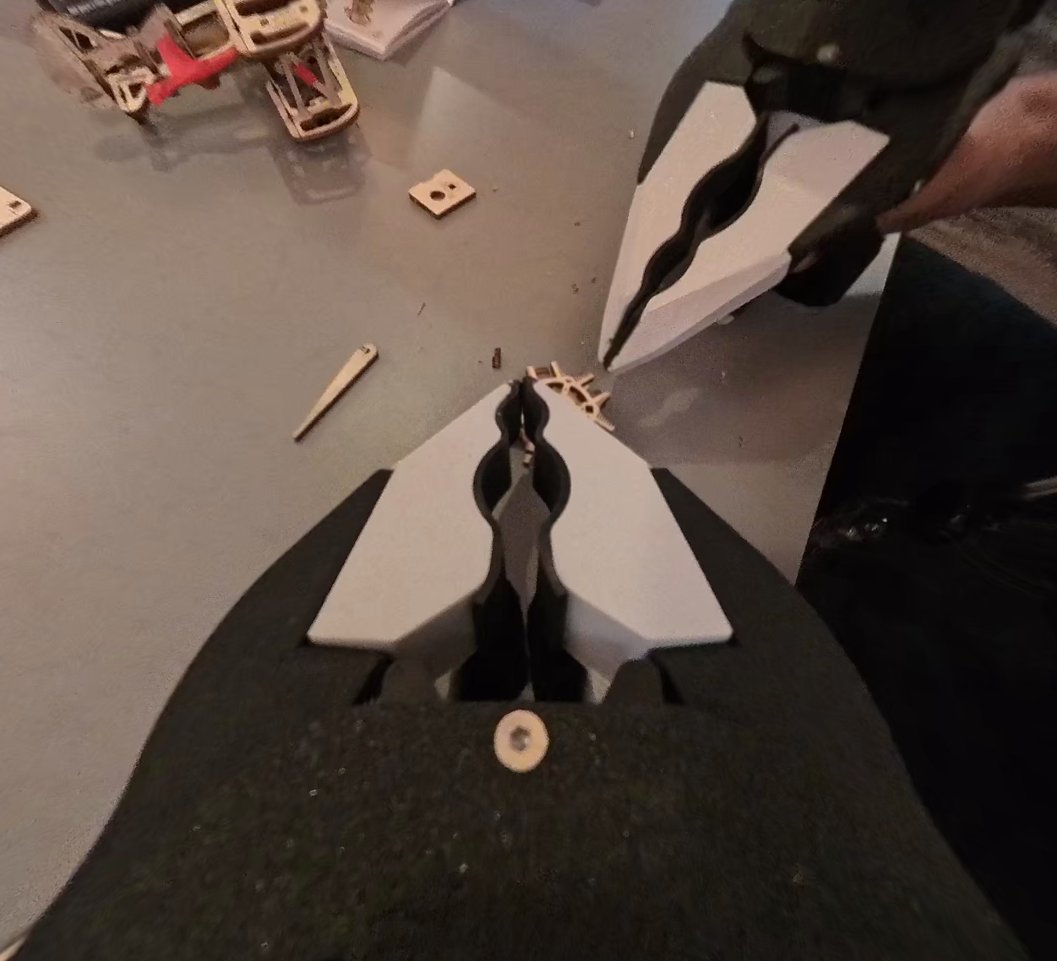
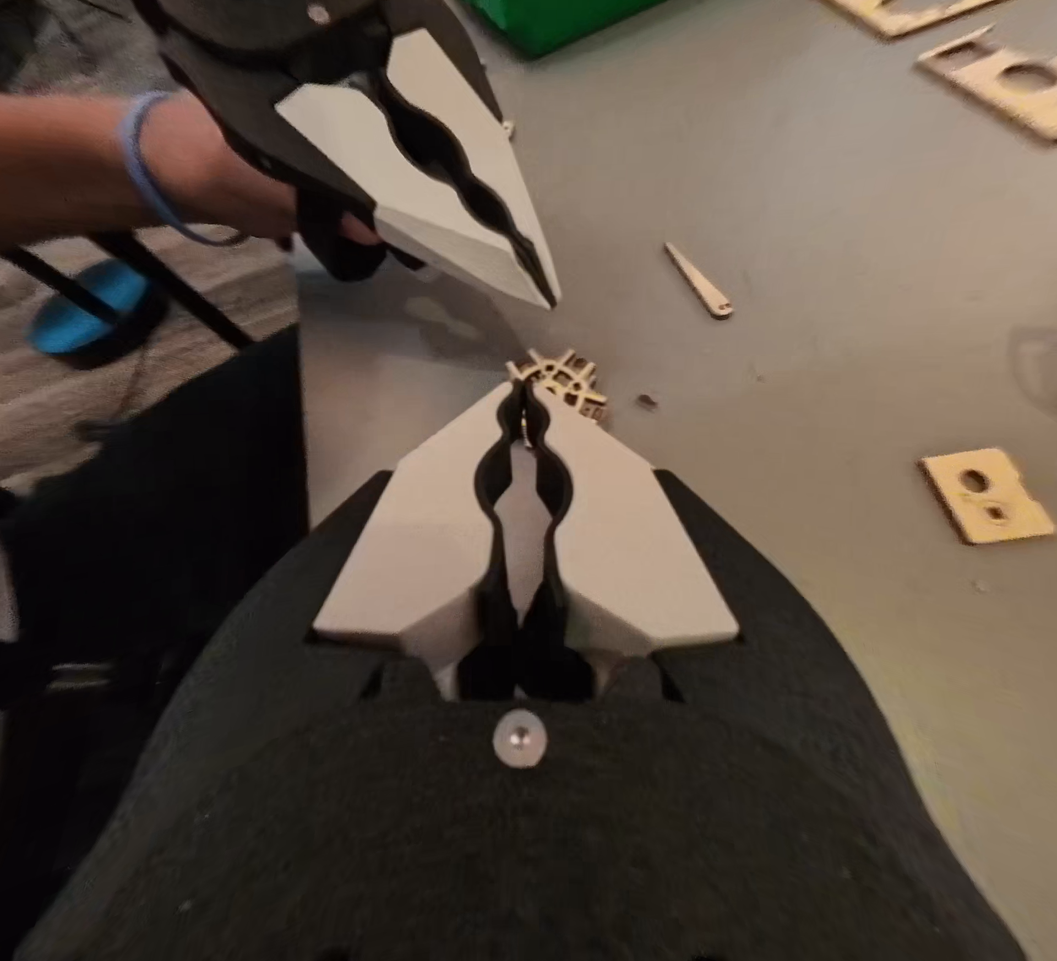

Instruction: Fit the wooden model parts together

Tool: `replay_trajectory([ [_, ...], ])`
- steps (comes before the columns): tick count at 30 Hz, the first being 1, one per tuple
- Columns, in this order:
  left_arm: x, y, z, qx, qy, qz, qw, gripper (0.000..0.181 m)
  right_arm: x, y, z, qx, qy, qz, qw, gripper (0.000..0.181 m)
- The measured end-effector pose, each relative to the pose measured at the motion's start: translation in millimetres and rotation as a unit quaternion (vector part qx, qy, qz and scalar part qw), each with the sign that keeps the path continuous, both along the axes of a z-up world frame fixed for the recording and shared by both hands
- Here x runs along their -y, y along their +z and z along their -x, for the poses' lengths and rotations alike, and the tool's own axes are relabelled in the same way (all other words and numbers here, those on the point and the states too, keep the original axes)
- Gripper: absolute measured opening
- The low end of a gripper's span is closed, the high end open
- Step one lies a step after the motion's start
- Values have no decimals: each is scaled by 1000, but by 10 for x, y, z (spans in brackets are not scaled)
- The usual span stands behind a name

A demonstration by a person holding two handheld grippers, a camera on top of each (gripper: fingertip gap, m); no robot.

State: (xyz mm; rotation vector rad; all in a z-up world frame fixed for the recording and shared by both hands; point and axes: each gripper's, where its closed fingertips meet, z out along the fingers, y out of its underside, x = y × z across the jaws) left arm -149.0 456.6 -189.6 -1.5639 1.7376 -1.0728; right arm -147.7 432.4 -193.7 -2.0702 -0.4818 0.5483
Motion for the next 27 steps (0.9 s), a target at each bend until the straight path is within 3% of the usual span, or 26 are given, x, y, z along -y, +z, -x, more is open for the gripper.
replay_trajectory([
  [2,52,-115,40,-19,-16,-9,1000,0,-16,-34,100,-92,26,85,992,0],
  [5,138,-168,52,-28,-33,-6,999,0,-93,19,120,-253,38,187,948,0],
  [8,153,-245,34,-42,-34,-7,999,0,-59,-54,126,-310,54,293,903,0],
  [11,167,-286,27,-50,-42,-24,998,0,-101,-67,155,-320,63,325,888,0],
  [15,175,-294,31,-51,-45,-24,997,0,-170,-233,68,-272,46,329,903,0],
  [19,175,-296,31,-50,-46,-28,997,0,-206,-14,78,-311,76,322,891,0],
  [22,174,-299,32,-48,-48,-36,997,0,-155,-269,57,-229,78,345,907,0],
  [26,173,-301,30,-46,-48,-45,997,0,-147,-247,88,-187,103,331,919,0],
  [27,173,-301,30,-46,-48,-44,997,0,-138,-143,131,-215,120,329,912,0],
])
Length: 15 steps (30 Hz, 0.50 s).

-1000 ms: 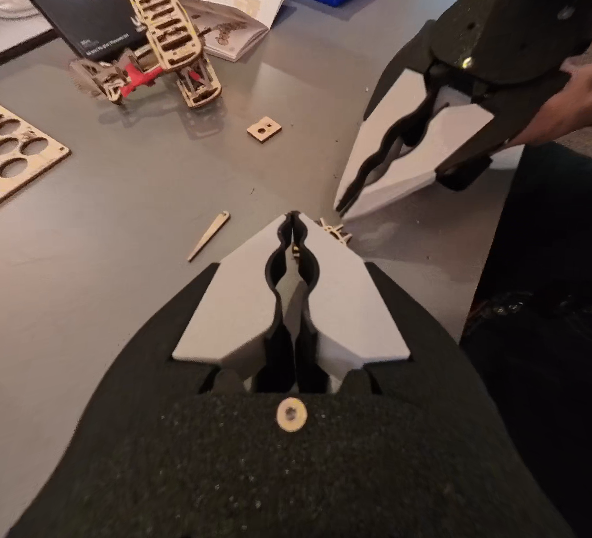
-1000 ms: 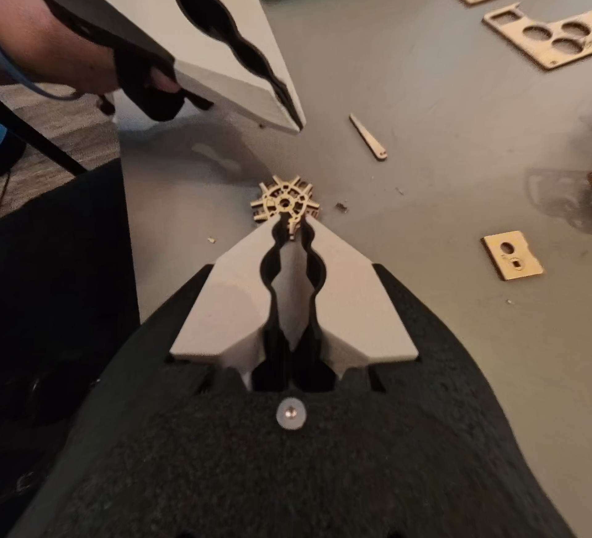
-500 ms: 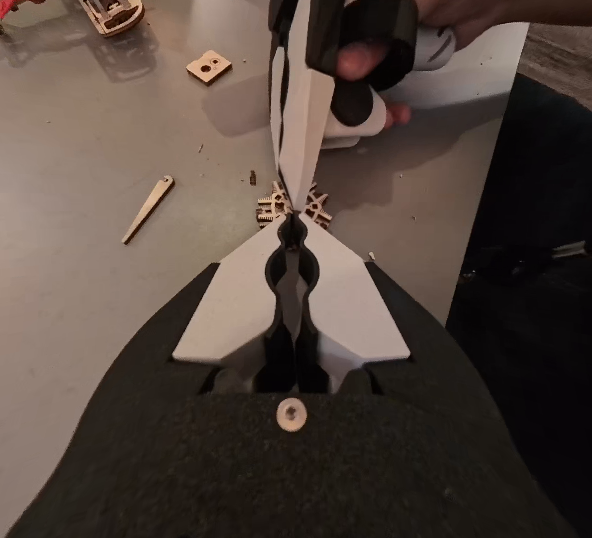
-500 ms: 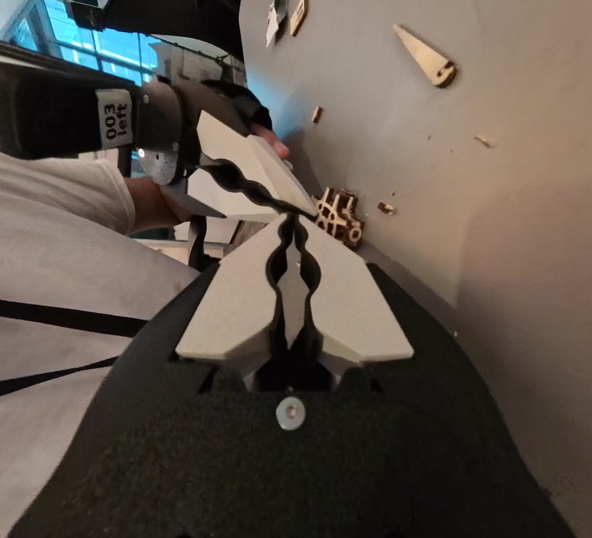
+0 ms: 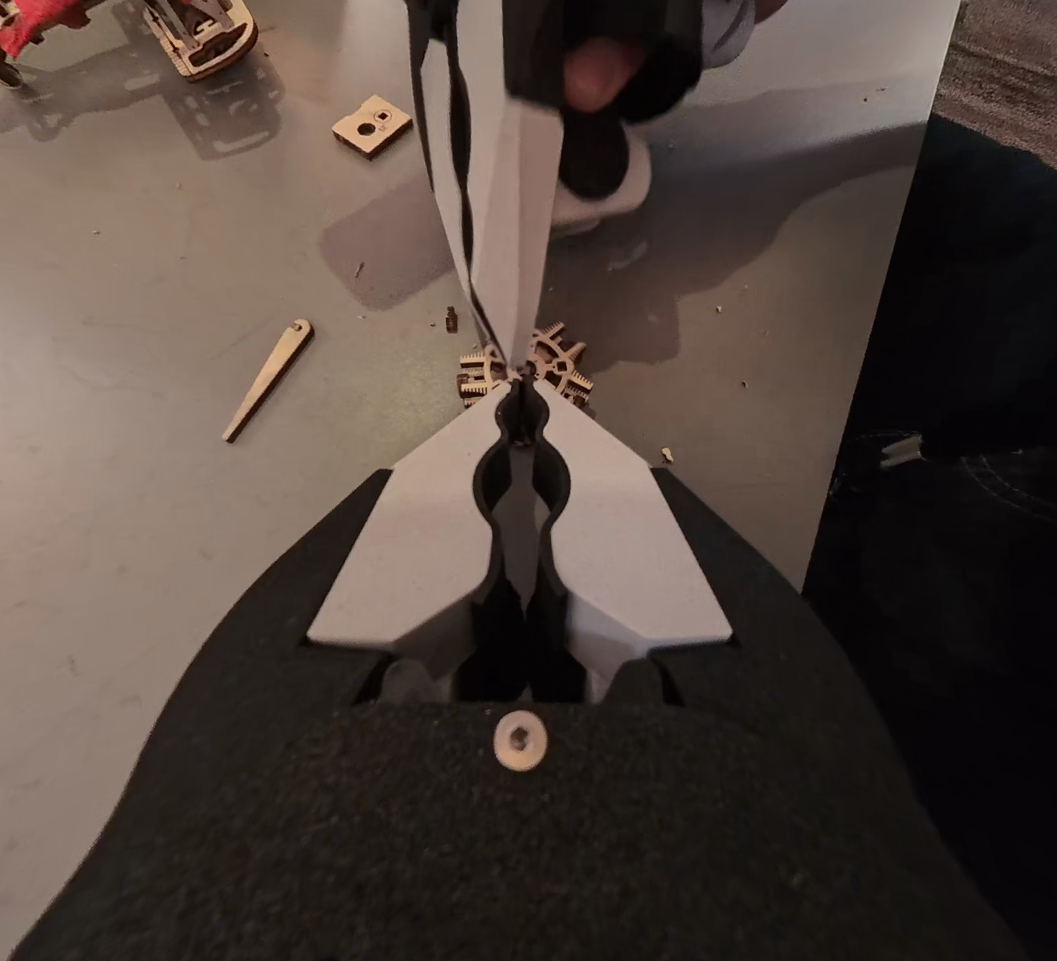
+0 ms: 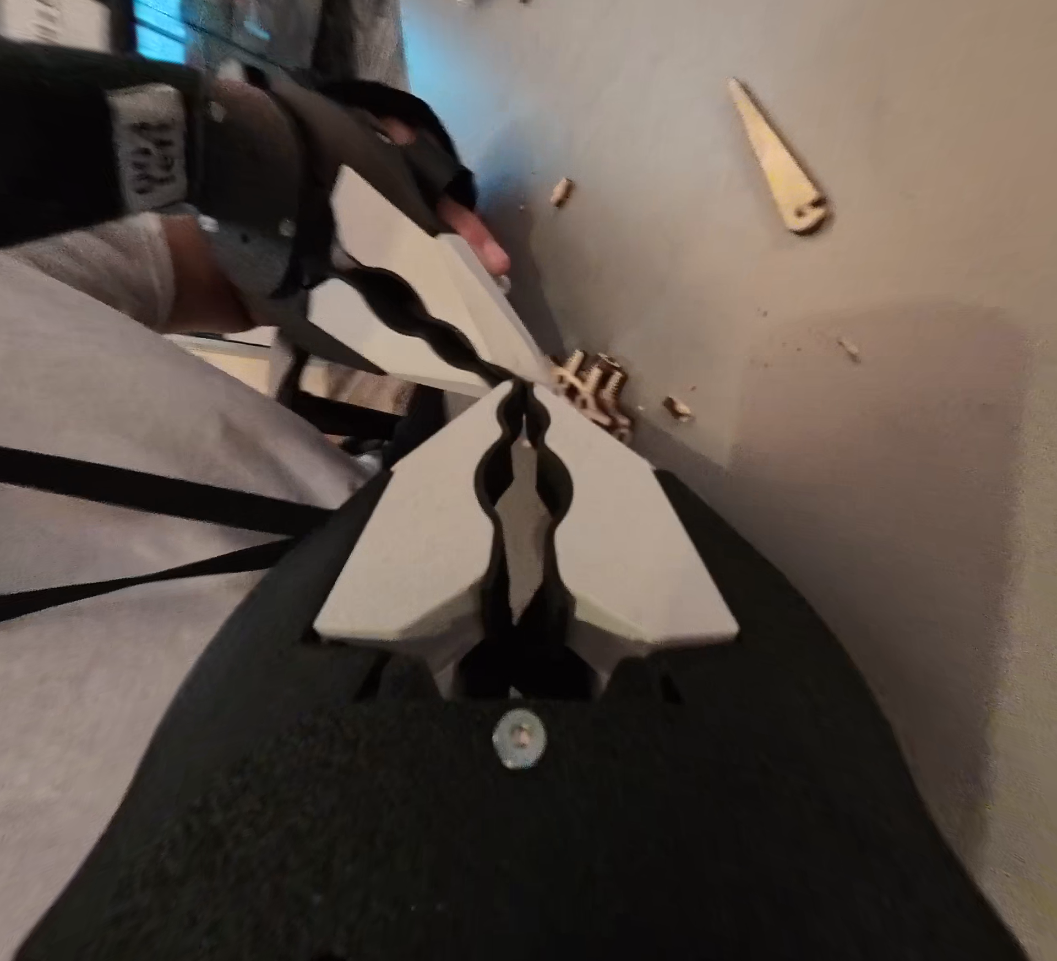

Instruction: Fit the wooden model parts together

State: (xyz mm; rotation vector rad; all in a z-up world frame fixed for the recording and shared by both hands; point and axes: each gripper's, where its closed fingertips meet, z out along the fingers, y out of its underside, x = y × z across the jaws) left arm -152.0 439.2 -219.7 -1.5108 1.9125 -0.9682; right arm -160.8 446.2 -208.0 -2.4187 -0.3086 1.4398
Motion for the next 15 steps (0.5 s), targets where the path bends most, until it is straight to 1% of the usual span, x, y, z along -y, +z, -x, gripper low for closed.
replay_trajectory([
  [1,0,0,0,0,0,0,1000,0,-9,155,44,-56,-2,4,998,0],
  [2,0,-1,0,0,0,-1,1000,0,-30,115,22,-51,-11,10,999,0],
  [3,1,-1,1,0,0,-1,1000,0,-15,-130,-54,23,-7,8,1000,0],
  [4,1,-1,1,0,-1,-2,1000,0,-6,-117,-33,8,-2,-1,1000,0],
  [5,0,-2,1,1,-1,-2,1000,0,-6,-118,-34,5,-6,11,1000,0],
  [7,1,-2,1,0,-2,-1,1000,0,12,-105,-26,18,4,4,1000,0],
  [8,1,-2,1,0,-2,-1,1000,0,44,24,30,-29,15,9,999,0],
  [9,1,-2,1,1,-2,-2,1000,0,20,181,48,-87,5,17,996,0],
  [10,2,-2,1,1,-1,-3,1000,0,-11,102,-6,-68,-9,24,997,0],
  [11,2,-1,1,2,-2,-4,1000,0,15,-136,-85,8,3,9,1000,0],
  [15,5,1,1,1,-3,-1,1000,0,16,-121,-85,14,4,-1,1000,0],
])
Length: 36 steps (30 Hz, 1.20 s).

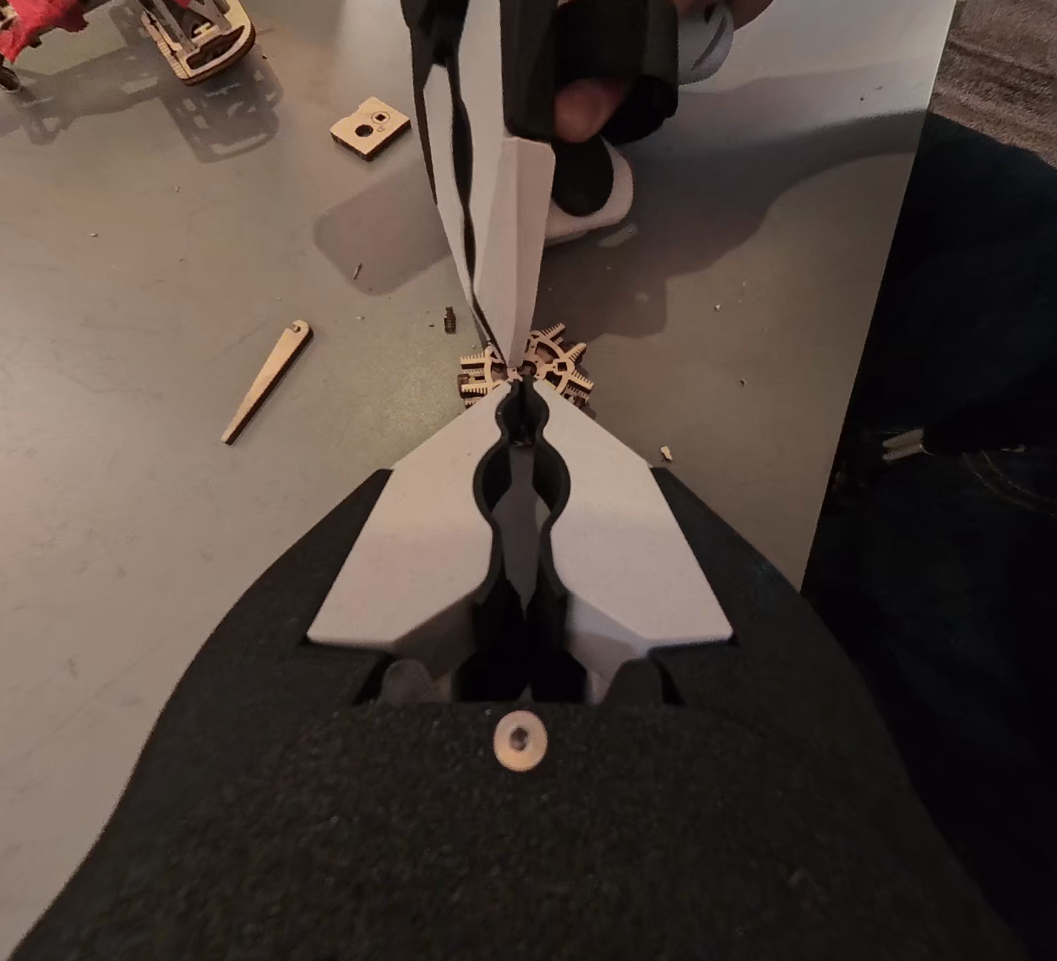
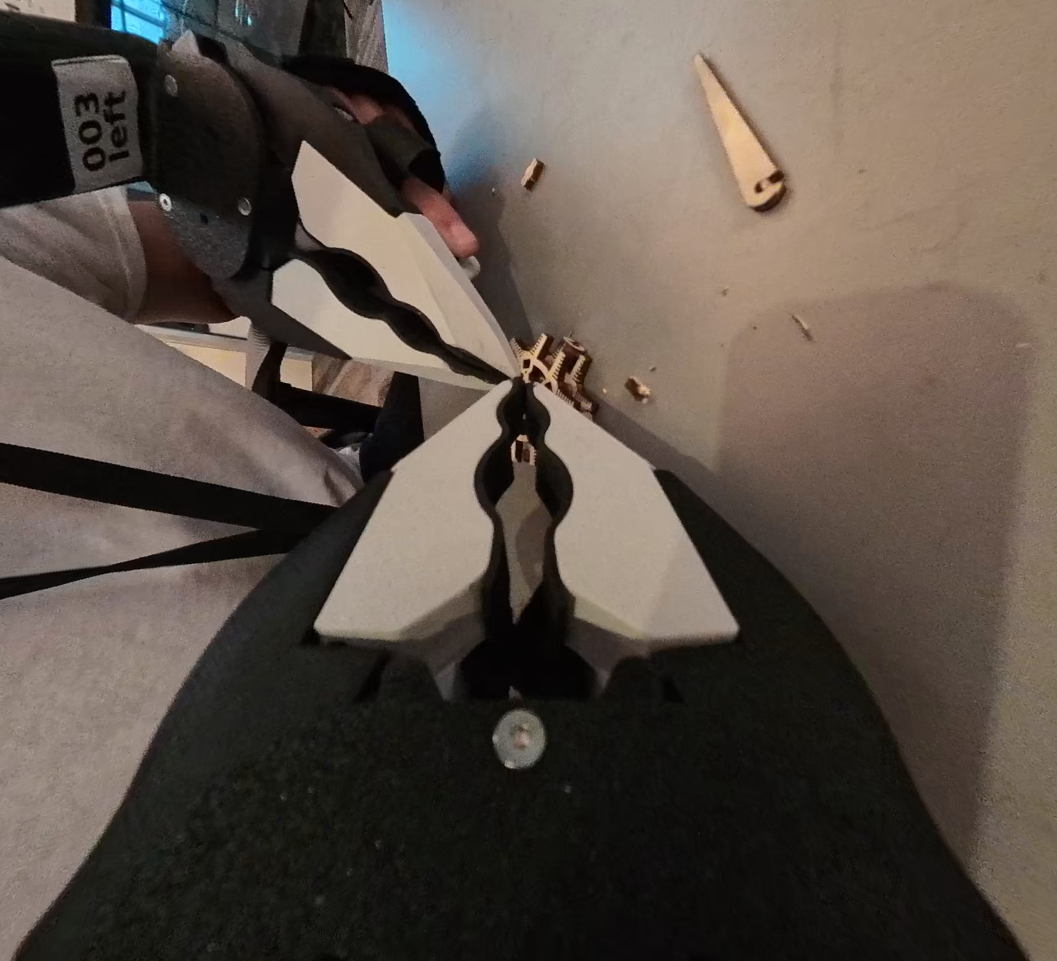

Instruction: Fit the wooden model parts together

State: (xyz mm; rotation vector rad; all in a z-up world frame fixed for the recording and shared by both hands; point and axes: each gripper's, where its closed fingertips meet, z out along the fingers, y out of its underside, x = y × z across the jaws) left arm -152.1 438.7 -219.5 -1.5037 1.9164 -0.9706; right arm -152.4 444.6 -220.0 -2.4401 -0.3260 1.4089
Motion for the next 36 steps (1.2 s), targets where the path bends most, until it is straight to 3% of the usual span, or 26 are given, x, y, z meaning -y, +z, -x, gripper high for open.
replay_trajectory([
  [3,7,44,14,9,-4,13,1000,0,-25,204,-13,-75,-9,2,997,0],
  [5,-39,199,22,55,8,28,998,0,-27,355,-51,-116,-14,-2,993,0],
  [8,-105,225,73,56,21,51,997,0,16,272,-28,-97,-3,16,995,0],
  [13,-80,31,85,9,4,-2,1000,0,70,168,116,-73,42,49,995,0],
  [20,-186,118,110,30,24,20,999,0,26,39,120,-15,47,41,998,0],
  [24,-155,21,113,8,6,-8,1000,0,3,58,132,-22,45,52,997,0],
  [27,-153,13,112,5,5,-9,1000,0,-43,254,187,-89,40,55,994,0],
  [32,-155,11,112,5,6,-10,1000,0,-29,34,185,-18,52,48,997,0],
  [36,-157,10,110,5,6,-10,1000,0,-30,37,184,-16,47,57,997,0],
])
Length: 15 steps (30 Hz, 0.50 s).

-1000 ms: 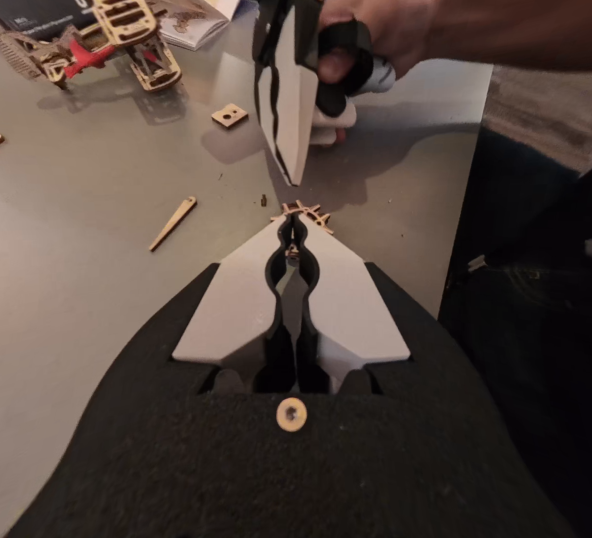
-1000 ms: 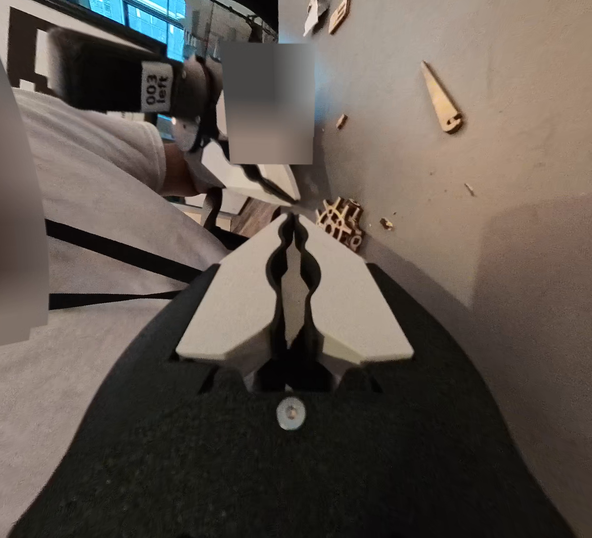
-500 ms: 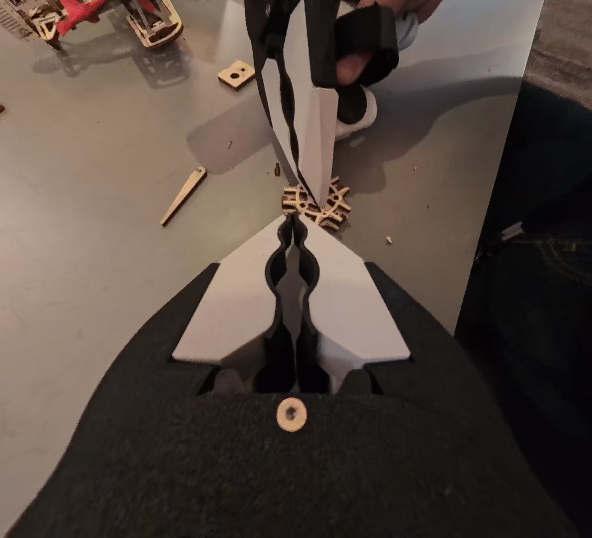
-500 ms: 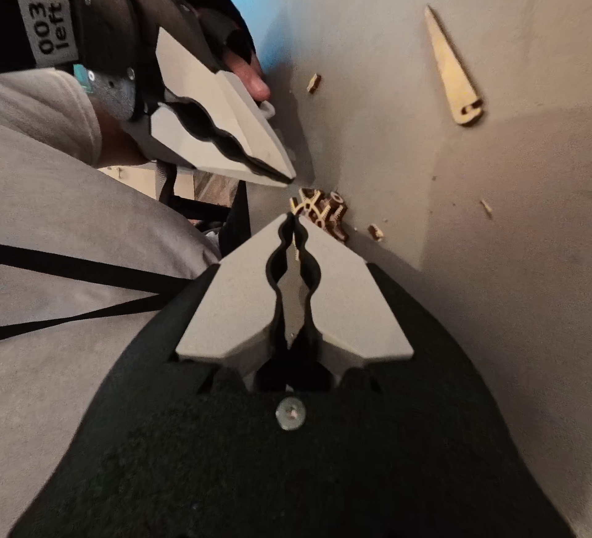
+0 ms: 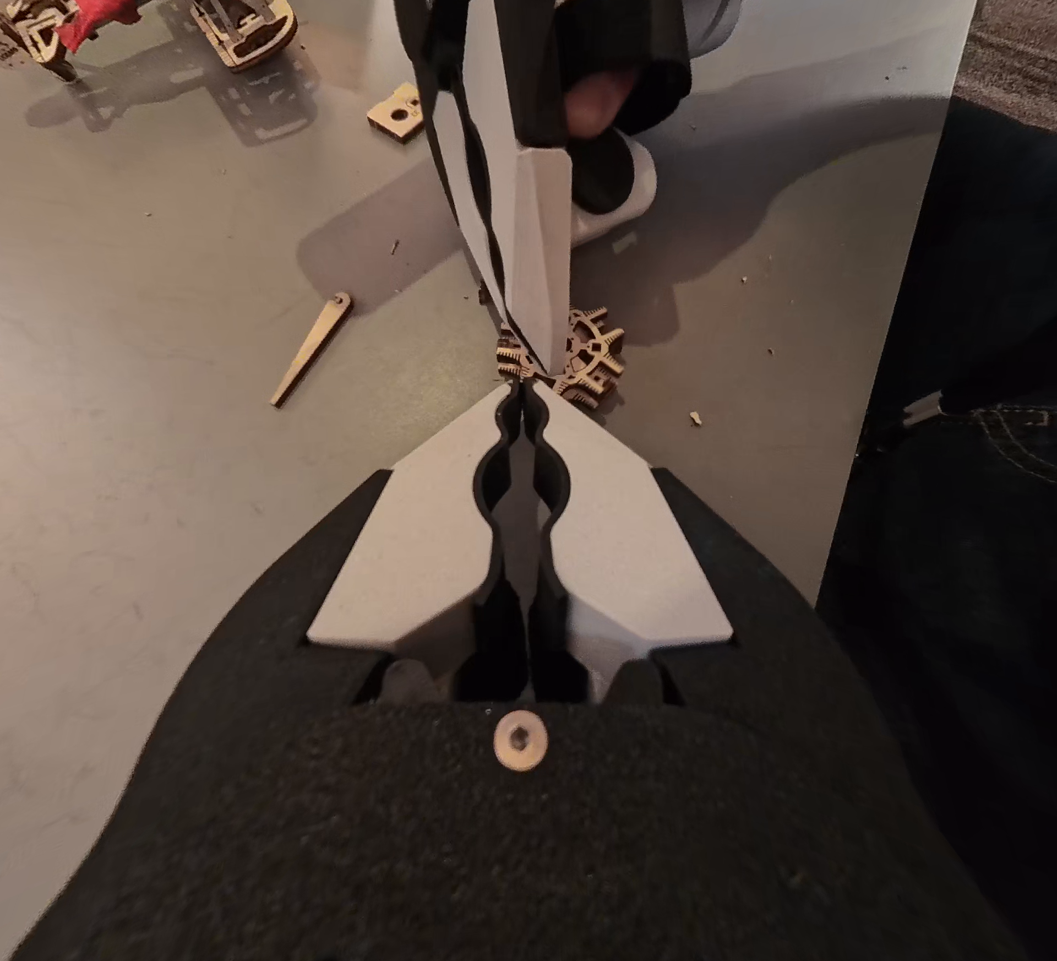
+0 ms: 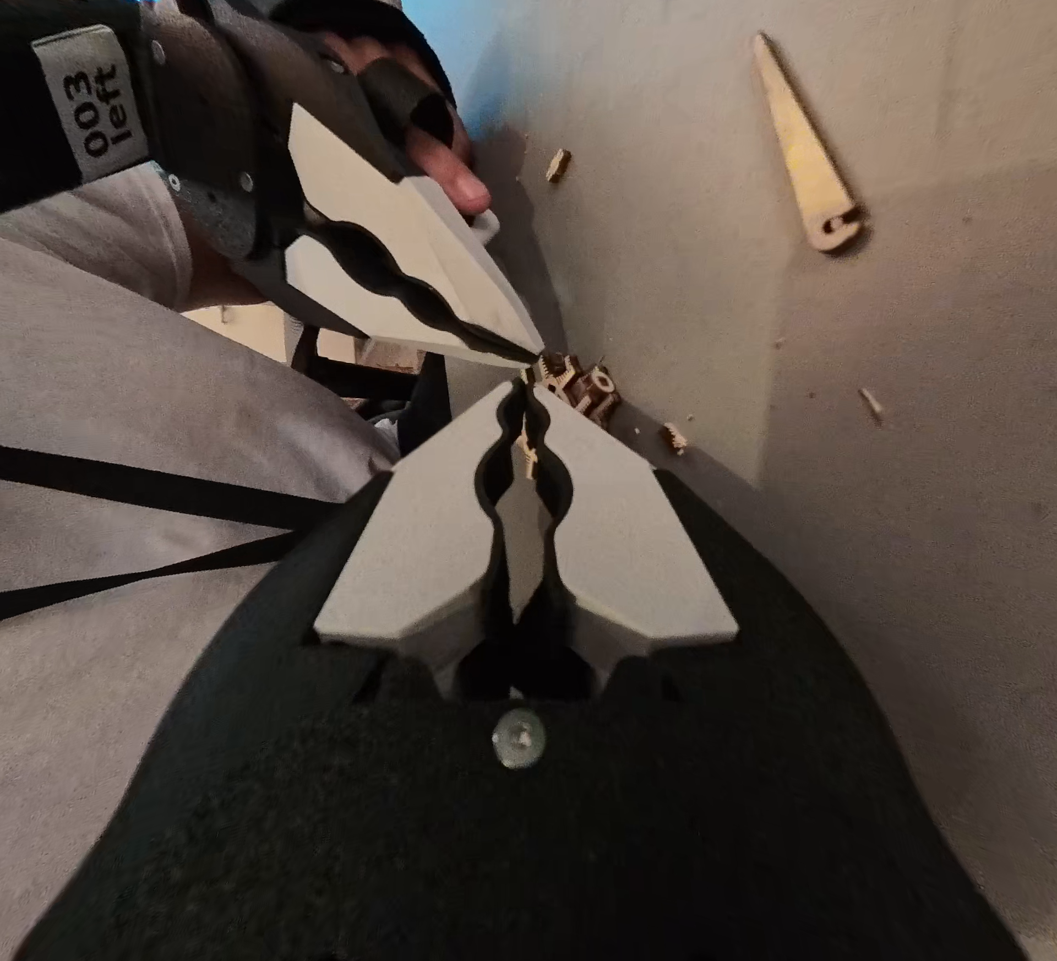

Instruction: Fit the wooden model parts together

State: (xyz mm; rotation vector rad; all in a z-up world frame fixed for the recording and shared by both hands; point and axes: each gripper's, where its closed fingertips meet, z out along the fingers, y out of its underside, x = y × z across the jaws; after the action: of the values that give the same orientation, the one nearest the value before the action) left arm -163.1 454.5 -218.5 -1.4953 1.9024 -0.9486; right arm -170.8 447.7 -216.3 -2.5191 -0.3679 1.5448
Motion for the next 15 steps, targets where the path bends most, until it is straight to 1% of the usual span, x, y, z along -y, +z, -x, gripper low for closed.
replay_trajectory([
  [1,2,-1,0,0,0,-1,1000,0,-5,61,19,-17,2,-5,1000,0],
  [2,1,-1,0,0,0,-2,1000,0,-1,214,63,-66,3,0,998,0],
  [3,1,-1,0,1,0,-3,1000,0,-17,298,71,-89,-1,0,996,0],
  [5,2,0,-1,1,0,-3,1000,0,-8,180,55,-50,7,-10,999,0],
  [6,3,-2,0,0,0,-3,1000,0,0,18,34,0,9,-11,1000,0],
  [8,-1,-4,-2,0,1,-5,1000,0,1,-6,66,16,15,-22,1000,0],
  [10,1,-2,-1,1,1,-6,1000,0,15,11,67,14,23,-19,999,0],
  [11,1,-2,-1,1,1,-8,1000,0,37,164,107,-37,30,-15,999,0],
  [12,3,-2,0,2,0,-9,1000,0,30,416,139,-111,27,-18,993,0],
  [13,5,-2,-1,2,0,-11,1000,0,21,557,126,-148,24,-21,988,0],
  [14,5,-2,0,2,0,-12,1000,0,25,504,97,-130,27,-21,991,0],
  [15,6,-2,0,2,0,-12,1000,0,67,369,77,-92,42,-25,995,0],
])
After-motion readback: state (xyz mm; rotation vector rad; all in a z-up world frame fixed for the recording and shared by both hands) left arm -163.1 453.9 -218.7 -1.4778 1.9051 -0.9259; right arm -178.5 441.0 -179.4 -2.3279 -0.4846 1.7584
